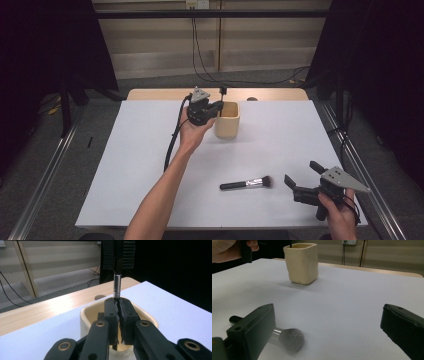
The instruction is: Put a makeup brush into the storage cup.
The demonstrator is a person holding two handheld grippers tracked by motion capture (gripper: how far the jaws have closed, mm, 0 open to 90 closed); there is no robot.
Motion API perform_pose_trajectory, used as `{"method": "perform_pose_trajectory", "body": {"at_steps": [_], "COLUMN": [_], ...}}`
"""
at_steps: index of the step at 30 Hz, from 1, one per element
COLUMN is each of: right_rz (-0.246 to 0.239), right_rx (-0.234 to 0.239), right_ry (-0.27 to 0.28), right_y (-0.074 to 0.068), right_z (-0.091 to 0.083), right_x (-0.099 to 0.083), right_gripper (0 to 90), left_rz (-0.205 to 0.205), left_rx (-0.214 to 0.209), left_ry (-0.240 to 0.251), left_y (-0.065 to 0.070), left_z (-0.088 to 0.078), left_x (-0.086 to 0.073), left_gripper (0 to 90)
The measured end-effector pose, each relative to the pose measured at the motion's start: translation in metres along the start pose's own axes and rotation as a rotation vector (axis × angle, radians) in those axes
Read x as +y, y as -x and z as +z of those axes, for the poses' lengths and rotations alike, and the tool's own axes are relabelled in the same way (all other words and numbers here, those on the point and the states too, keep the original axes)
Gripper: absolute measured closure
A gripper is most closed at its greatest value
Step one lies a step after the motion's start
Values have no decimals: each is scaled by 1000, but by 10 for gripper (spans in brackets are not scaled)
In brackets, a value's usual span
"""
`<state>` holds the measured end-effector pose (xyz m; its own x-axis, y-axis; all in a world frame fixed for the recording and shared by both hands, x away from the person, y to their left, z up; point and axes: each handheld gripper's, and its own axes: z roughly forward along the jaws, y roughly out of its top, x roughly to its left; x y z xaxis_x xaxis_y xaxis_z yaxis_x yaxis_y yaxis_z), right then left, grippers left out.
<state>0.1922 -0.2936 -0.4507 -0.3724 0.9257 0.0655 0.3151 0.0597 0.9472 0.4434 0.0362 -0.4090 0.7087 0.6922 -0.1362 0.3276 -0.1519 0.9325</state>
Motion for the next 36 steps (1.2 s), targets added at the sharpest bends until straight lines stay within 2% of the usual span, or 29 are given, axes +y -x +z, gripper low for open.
{"method": "perform_pose_trajectory", "body": {"at_steps": [6,11,22,26,28,30,32,34,36], "right_rz": [-3,-1,-3,-3,-3,-5,-4,-5,-5], "right_rx": [1,0,3,3,3,3,3,4,4], "right_ry": [-2,-3,-1,-2,-3,-3,-2,-3,-3], "right_y": [0,0,0,0,-1,-1,-1,-1,-1], "right_z": [0,1,0,1,1,1,1,1,1], "right_x": [0,0,0,0,0,0,0,0,0], "right_gripper": [0,0,0,0,0,0,0,0,0], "left_rz": [-4,9,9,7,-16,-25,-46,-36,-40], "left_rx": [-1,-2,0,0,-10,-3,-10,-3,6], "left_ry": [-9,-16,-17,-11,-19,-23,-15,-13,-18], "left_y": [-1,1,1,1,0,0,0,0,0], "left_z": [1,2,1,-1,-3,-5,-7,-9,-11], "left_x": [-6,-7,-7,-8,-8,-8,-7,-7,-6], "left_gripper": [855,850,807,746,728,696,645,585,478]}}
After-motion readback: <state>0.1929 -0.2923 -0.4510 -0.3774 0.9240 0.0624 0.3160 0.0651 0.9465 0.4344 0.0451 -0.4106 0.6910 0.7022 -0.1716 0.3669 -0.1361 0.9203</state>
